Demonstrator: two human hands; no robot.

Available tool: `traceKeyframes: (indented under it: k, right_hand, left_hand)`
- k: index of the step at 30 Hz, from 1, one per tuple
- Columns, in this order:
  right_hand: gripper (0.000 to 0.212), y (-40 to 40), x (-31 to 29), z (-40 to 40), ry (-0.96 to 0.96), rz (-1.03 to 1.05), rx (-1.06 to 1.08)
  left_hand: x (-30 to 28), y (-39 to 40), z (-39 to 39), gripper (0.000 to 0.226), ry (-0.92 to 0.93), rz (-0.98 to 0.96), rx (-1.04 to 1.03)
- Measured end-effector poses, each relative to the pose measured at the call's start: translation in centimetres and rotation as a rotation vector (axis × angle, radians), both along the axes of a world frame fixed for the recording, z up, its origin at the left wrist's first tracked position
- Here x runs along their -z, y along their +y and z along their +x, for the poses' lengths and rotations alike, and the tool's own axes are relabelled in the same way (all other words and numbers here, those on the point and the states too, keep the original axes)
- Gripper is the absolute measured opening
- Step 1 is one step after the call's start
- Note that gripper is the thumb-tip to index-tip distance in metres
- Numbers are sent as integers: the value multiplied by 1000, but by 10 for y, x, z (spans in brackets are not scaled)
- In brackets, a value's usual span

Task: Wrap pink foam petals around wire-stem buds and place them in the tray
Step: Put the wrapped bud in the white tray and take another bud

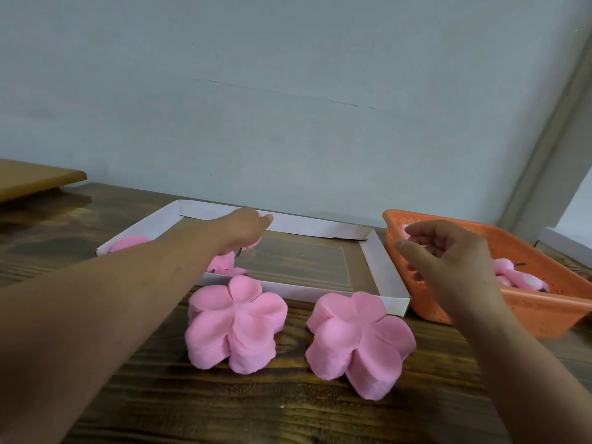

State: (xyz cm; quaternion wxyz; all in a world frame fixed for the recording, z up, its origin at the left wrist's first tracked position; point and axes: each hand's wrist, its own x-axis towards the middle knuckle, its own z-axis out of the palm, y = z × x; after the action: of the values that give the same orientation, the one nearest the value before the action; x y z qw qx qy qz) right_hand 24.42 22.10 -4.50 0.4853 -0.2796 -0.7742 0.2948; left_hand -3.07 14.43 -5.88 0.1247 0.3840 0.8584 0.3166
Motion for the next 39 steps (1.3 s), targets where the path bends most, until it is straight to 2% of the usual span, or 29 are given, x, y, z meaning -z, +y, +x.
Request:
traceKeyframes:
  k: [9, 13, 18, 23, 31, 39]
  right_hand:
    - [25, 2, 6, -5, -33, 17, 2]
    - [24, 3, 10, -7, -36, -5, -6]
    - [25, 1, 11, -9, -46, -13, -16]
    - [26, 1, 12, -9, -58, -4, -2]
    - [20, 2, 12, -9, -55, 1, 3]
    - [15, 1, 12, -10, -61, -11, 0]
  left_hand:
    - [17, 2, -22, 71, 34, -197, 141]
    - [16, 2, -22, 55, 79, -251, 138]
    - [9, 2, -10, 67, 119, -192, 142]
    - [-1, 14, 19, 65, 194, -109, 201]
    - [-6, 3, 29, 63, 215, -213, 369]
    - [14, 3, 15, 50, 313, -284, 310]
